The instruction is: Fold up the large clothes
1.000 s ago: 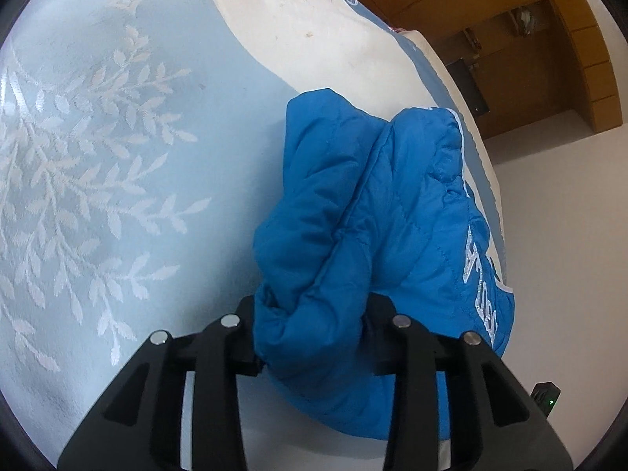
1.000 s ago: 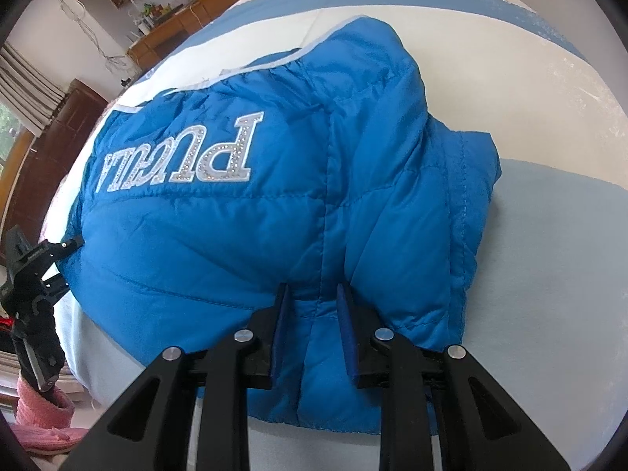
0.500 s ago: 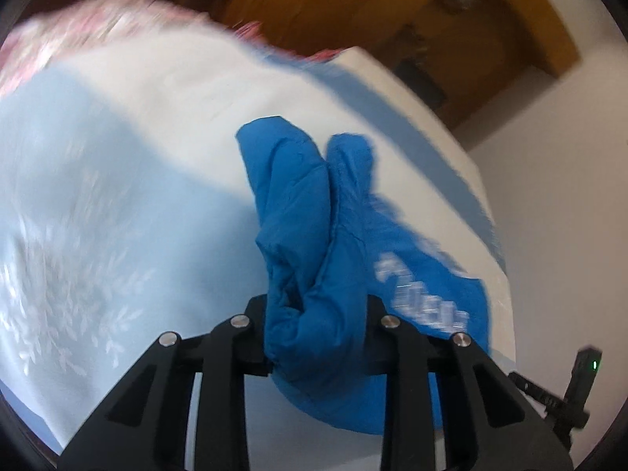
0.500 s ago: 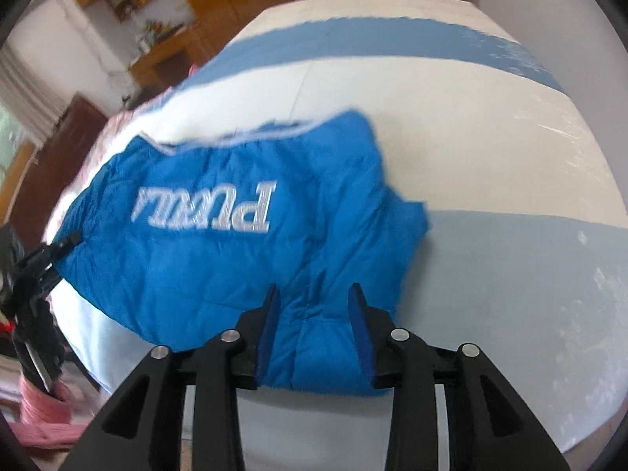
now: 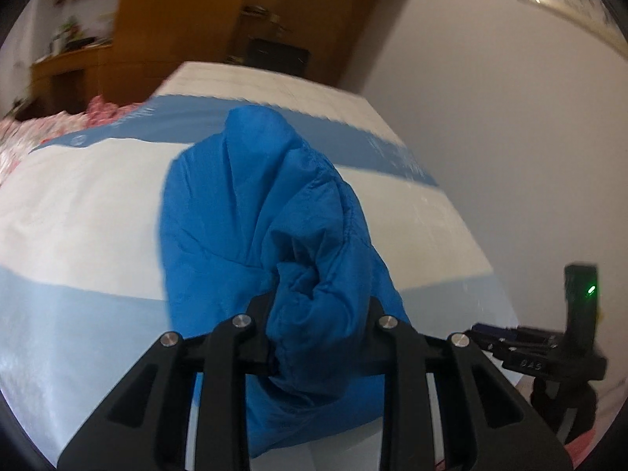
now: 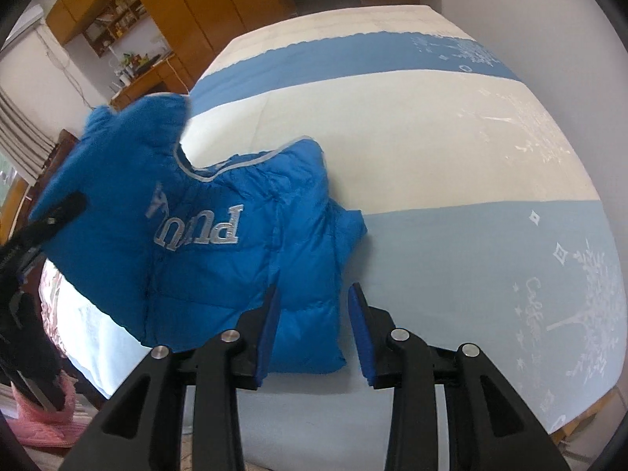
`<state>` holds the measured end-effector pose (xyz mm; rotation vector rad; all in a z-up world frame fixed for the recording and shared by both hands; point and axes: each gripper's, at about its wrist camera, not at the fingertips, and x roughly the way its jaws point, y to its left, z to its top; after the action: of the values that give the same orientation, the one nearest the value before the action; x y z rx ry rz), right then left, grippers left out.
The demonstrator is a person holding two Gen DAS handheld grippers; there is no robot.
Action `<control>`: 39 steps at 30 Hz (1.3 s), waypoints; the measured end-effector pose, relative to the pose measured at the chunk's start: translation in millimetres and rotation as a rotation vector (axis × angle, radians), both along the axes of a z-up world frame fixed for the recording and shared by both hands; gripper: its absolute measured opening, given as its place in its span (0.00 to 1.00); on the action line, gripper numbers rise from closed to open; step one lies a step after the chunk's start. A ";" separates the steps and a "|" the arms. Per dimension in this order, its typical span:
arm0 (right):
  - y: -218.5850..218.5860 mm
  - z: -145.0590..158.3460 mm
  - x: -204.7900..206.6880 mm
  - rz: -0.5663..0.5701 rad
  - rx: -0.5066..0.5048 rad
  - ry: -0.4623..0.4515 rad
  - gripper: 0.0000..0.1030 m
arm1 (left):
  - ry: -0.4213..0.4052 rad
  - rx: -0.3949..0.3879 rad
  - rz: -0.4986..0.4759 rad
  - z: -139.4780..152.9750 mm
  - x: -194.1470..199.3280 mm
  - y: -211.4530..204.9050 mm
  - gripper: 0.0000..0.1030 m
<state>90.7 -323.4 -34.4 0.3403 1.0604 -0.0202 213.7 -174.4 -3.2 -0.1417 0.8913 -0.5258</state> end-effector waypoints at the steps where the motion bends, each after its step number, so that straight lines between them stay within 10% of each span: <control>1: -2.1 -1.3 -0.5 -0.004 0.003 0.003 0.35 | 0.017 0.015 -0.025 -7.2 3.3 -12.3 0.24; 19: -11.7 -20.9 9.2 0.007 0.029 0.047 0.36 | 0.165 0.157 -0.170 -124.1 23.0 -83.1 0.28; 31: 0.8 3.3 49.9 0.088 0.098 0.016 0.51 | 0.211 -0.110 -0.186 -40.6 18.2 -18.6 0.48; 39: 21.0 1.9 99.5 0.138 0.219 0.086 0.72 | 0.200 0.131 0.068 -36.1 60.1 36.9 0.47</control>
<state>190.2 -302.5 -32.6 0.4667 1.1726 0.2075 273.8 -137.5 -39.3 -0.1058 1.1098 -0.3930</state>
